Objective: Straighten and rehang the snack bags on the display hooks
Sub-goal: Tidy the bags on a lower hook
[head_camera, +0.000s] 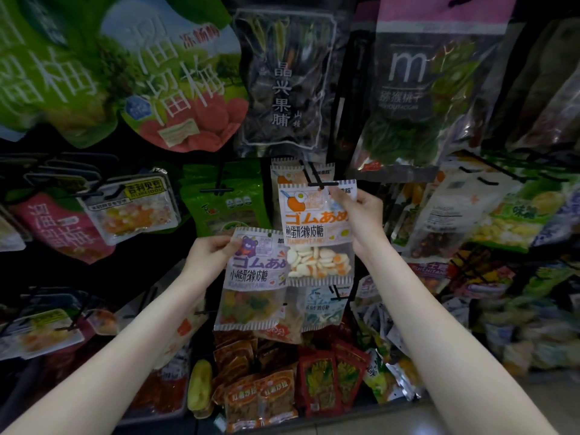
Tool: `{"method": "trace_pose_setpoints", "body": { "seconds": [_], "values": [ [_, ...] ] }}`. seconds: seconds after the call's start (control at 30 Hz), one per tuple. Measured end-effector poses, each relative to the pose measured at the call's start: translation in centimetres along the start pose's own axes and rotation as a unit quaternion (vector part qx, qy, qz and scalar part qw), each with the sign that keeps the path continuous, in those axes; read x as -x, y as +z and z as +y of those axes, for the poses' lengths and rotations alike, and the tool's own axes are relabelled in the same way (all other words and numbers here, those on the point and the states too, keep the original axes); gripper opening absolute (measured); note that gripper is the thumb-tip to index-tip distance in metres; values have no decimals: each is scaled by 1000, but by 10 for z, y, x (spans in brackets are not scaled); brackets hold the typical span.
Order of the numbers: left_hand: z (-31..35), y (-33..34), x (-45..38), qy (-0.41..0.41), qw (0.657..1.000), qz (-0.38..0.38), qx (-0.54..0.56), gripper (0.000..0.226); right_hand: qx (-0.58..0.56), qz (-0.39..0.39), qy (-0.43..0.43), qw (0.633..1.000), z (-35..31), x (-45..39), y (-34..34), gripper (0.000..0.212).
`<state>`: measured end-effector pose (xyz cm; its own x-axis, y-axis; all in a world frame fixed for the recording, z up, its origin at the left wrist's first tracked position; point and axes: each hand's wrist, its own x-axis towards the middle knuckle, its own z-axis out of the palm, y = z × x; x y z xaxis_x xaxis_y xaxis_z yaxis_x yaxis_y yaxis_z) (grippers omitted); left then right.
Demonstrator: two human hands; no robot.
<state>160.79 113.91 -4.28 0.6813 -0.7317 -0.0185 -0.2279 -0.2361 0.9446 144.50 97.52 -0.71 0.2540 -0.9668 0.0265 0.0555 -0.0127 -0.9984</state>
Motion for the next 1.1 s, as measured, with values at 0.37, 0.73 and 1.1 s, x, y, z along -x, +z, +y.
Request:
{"method": "trace_pose_setpoints", "body": {
  "seconds": [0.37,0.73,1.1],
  "values": [
    [-11,-16,2,-14,1000,-13,-6,21,66,29,-6,997,-6,-3,12,17],
    [-15,-3,10,20,996,-88,-30,25,135,92,10,987,37,9,-3,37],
    [-23,160,30,6,953,-291,-85,29,121,-112,159,973,124,53,-147,5]
  ]
}}
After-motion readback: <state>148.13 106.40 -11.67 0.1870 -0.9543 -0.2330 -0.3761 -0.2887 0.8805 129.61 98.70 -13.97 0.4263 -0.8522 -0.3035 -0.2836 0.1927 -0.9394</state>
